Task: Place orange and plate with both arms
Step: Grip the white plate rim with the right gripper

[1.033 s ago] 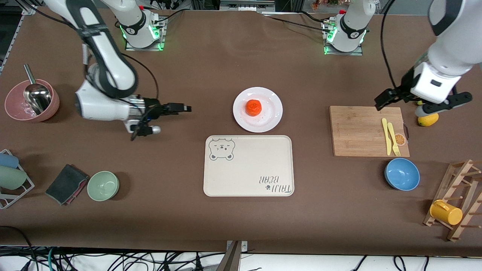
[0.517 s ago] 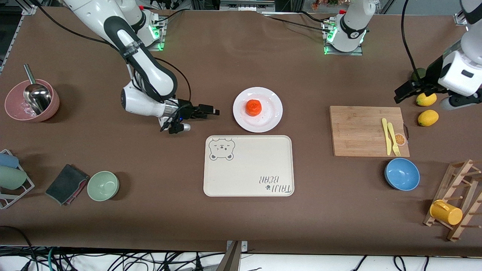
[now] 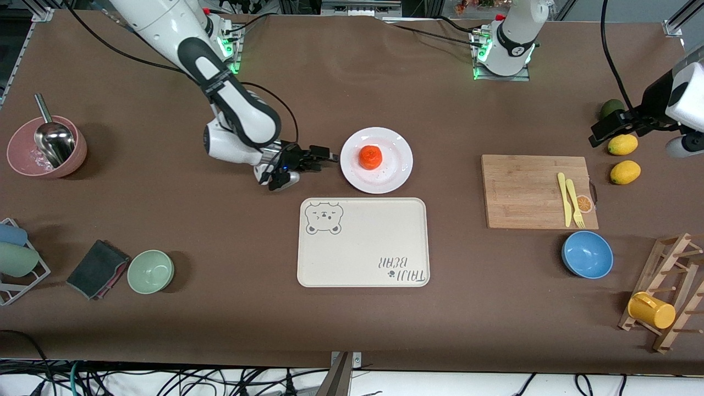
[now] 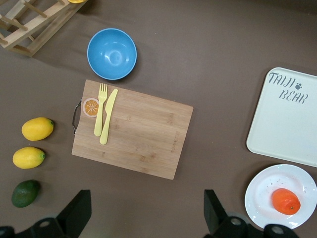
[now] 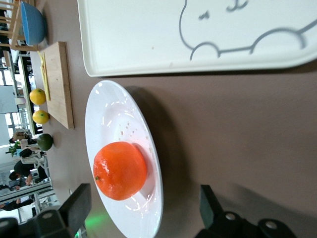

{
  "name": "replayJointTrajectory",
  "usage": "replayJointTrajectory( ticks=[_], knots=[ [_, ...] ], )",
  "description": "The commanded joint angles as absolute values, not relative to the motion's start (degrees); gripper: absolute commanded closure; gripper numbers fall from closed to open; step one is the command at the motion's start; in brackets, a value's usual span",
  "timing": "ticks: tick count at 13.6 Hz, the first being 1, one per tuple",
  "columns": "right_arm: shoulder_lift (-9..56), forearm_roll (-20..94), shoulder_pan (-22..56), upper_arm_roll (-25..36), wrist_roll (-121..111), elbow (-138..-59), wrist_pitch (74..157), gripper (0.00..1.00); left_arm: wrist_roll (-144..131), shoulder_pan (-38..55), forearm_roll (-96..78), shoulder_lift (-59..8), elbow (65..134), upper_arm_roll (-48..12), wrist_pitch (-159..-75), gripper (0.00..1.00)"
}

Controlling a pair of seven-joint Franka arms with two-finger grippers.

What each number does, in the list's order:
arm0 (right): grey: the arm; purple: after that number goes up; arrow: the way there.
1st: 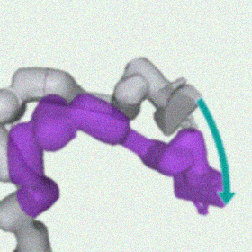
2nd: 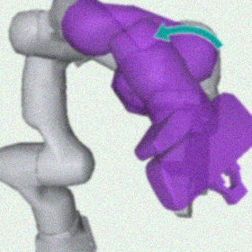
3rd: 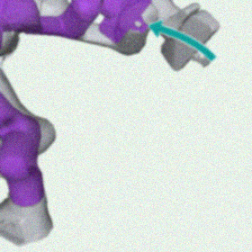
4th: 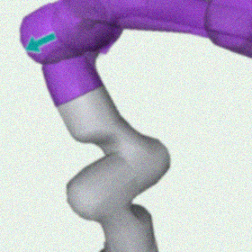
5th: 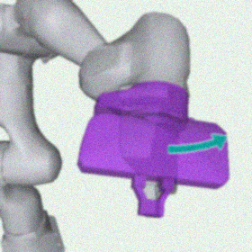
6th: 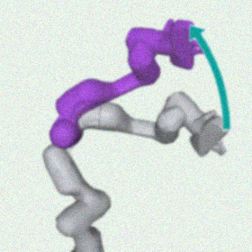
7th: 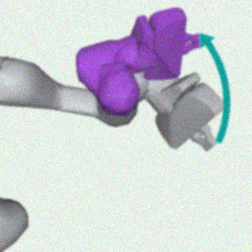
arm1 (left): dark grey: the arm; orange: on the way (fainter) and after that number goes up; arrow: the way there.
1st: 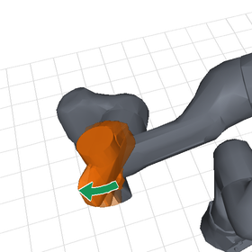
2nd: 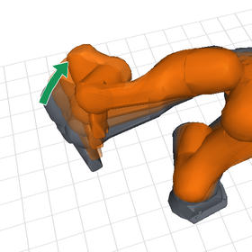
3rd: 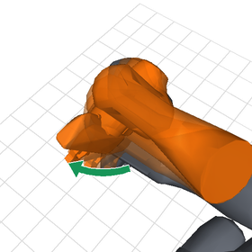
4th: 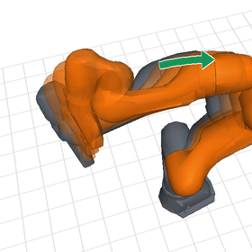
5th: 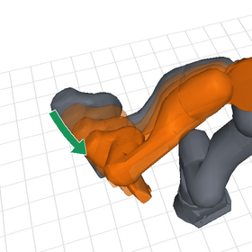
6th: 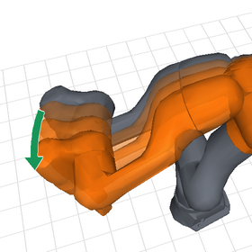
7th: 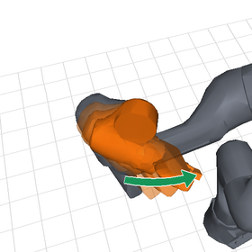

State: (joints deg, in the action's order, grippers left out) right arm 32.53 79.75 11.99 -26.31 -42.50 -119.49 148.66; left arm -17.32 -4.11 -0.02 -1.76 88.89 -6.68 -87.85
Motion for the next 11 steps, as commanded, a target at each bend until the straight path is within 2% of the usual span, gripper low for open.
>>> replayJointTrajectory(
  ticks=[1, 4, 6, 8, 11],
  knots=[
    [35.59, 81.47, 12.92, -26.72, -46.05, -117.08, 151.35, 0.11, -16.17, -3.69, 0.35, -3.07, 86.48, -6.24, -87.01, 0.0],
    [37.35, 83.05, 15.29, -26.72, -46.23, -115.49, 154.15, 0.23, -16.43, -3.78, 0.44, -3.34, 86.48, -6.24, -87.01, 0.0],
    [38.4, 83.06, 16.43, -26.72, -46.23, -114.7, 155.3, 0.4, -16.52, -3.78, 0.44, -3.43, 86.4, -5.98, -87.1, 0.0],
    [39.63, 83.06, 16.52, -26.72, -46.14, -113.91, 156.44, 0.51, -16.52, -3.87, 0.53, -3.43, 86.4, -5.89, -87.19, 0.0],
    [40.78, 84.45, 17.66, -26.72, -46.14, -112.15, 156.97, 0.55, -16.7, -3.87, 0.53, -3.95, 86.31, -5.89, -87.89, 0.0]
  ],
)
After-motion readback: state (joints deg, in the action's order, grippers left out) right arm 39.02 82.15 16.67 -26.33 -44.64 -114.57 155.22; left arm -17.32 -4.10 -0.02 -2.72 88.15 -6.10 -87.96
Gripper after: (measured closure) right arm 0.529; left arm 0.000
